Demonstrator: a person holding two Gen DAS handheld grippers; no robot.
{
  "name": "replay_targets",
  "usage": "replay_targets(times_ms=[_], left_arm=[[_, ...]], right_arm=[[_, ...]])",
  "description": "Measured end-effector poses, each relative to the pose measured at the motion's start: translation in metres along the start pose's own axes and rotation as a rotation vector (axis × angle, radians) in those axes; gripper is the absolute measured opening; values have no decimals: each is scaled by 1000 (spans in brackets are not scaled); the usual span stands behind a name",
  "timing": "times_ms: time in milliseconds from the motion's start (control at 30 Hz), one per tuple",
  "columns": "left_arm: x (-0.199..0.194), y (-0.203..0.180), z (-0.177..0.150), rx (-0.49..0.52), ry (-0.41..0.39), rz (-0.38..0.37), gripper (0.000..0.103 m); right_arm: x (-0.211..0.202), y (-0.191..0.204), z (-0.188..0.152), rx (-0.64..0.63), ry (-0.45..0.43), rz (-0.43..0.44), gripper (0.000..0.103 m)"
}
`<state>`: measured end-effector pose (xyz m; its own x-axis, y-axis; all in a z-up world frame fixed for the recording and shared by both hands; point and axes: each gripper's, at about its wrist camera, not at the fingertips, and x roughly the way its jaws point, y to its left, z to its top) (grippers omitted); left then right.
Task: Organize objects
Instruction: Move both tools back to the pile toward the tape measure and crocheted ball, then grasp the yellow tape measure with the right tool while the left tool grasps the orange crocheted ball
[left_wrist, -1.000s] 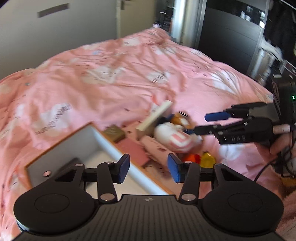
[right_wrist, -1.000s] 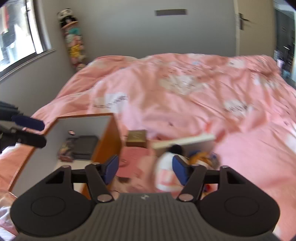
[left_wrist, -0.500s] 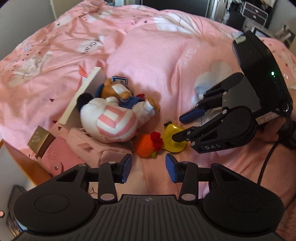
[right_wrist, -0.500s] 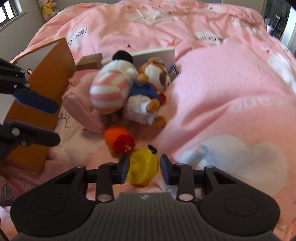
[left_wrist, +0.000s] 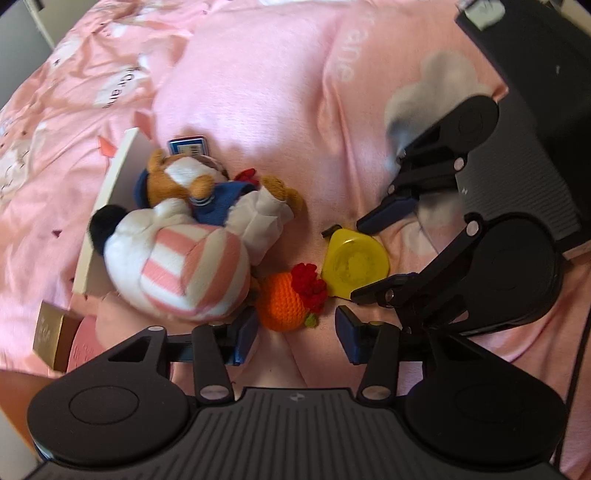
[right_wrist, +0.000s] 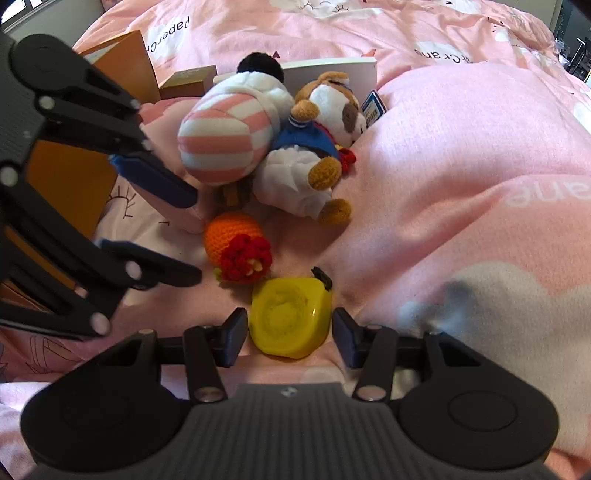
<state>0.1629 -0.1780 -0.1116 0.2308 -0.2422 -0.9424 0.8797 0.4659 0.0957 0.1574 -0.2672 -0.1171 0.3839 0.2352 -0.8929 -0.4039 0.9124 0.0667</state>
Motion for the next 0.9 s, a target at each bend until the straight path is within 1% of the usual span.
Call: replay_targets(times_ms=[67,133,200,333,433,500,633,700,767,800,900], left_arm=[[7,3,2,-8,20,-1,57],[15,7,4,-20,39,-21,57],[20,8,4,-8,46,-35,57],[25,7,6,6,65,-24,57],[29,8,7,-5,79,-27,60],[31,8,9,-20,88,-29,63],[38,12,12,-86,113,-11,63],[44,13,13,-123,135,11,62],[45,11,14,-128,146,29,59],[45,10,13,-130,149,37,53],[37,15,9,-166,134,27,51]], right_arm=[[2,-3,0,4,6,8,52],[3,-4,-1,1,11,14,52],[3,-4,-2,-9,16,20,52],[0,-7,-4,-15,14,45,53],[-1,-8,-6,-19,13,69,57],[-2,-8,-7,-26,15,79,60],[-3,-8,-9,-26,16,83,60],[-3,-7,-9,-35,19,73,60],[-3,-7,-10,-32,18,74,60],[-4,-8,-11,-26,15,77,60],[-5,-7,-12,-22,7,72,59]])
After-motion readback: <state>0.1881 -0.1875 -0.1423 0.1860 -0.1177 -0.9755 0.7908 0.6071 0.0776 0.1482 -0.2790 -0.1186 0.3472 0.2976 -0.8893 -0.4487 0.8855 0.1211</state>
